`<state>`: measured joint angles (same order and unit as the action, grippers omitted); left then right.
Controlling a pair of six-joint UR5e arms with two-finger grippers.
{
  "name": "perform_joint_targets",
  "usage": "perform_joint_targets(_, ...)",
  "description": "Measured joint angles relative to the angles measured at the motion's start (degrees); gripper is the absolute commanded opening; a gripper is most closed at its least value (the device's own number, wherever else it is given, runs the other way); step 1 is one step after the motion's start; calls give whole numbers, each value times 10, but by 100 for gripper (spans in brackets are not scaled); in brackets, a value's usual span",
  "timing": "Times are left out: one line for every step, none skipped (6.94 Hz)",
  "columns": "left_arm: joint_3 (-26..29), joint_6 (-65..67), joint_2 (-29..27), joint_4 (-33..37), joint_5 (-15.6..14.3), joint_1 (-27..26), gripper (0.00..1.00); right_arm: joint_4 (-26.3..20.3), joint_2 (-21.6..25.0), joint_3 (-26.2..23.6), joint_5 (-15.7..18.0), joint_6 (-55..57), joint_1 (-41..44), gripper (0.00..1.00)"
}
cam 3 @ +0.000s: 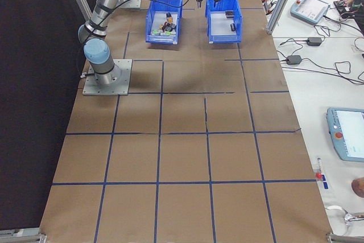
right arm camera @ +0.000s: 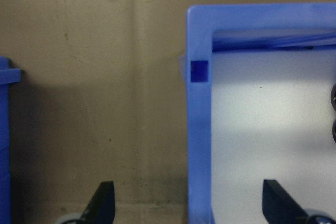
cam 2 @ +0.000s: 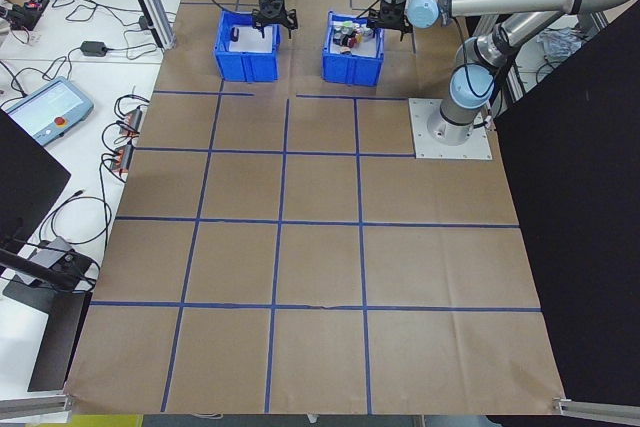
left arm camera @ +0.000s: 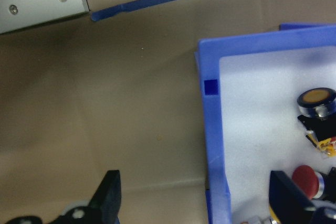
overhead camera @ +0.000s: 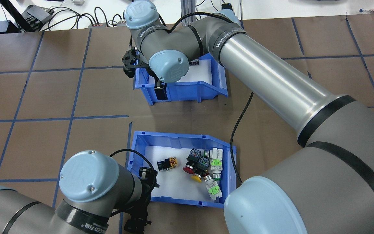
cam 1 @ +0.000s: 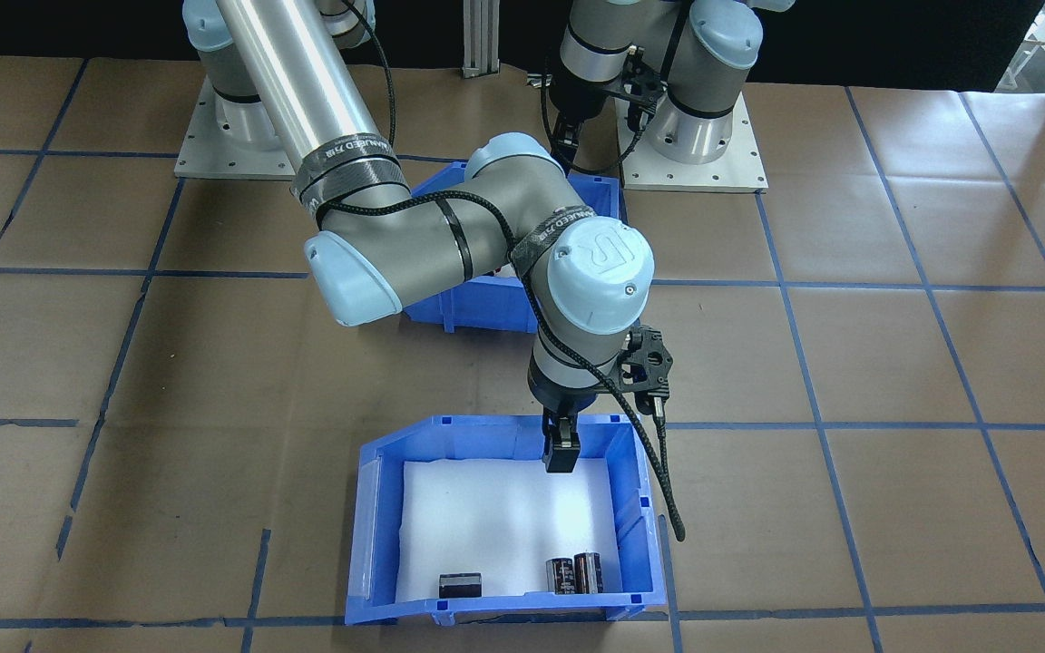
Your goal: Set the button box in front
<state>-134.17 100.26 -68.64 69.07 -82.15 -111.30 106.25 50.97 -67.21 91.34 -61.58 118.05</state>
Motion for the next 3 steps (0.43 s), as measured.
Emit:
perform_joint_targets(-5,9,-15,-13,0,-7,99,13,0,-11,0,2,-4,100)
perform_joint_targets(-12,15,-30,-34,0,-10,100,20,0,-24,0,2,-7,92)
perform_joint_targets(-19,17,-48,-61,0,-12,99,32,1,-37,0,1,-9,58)
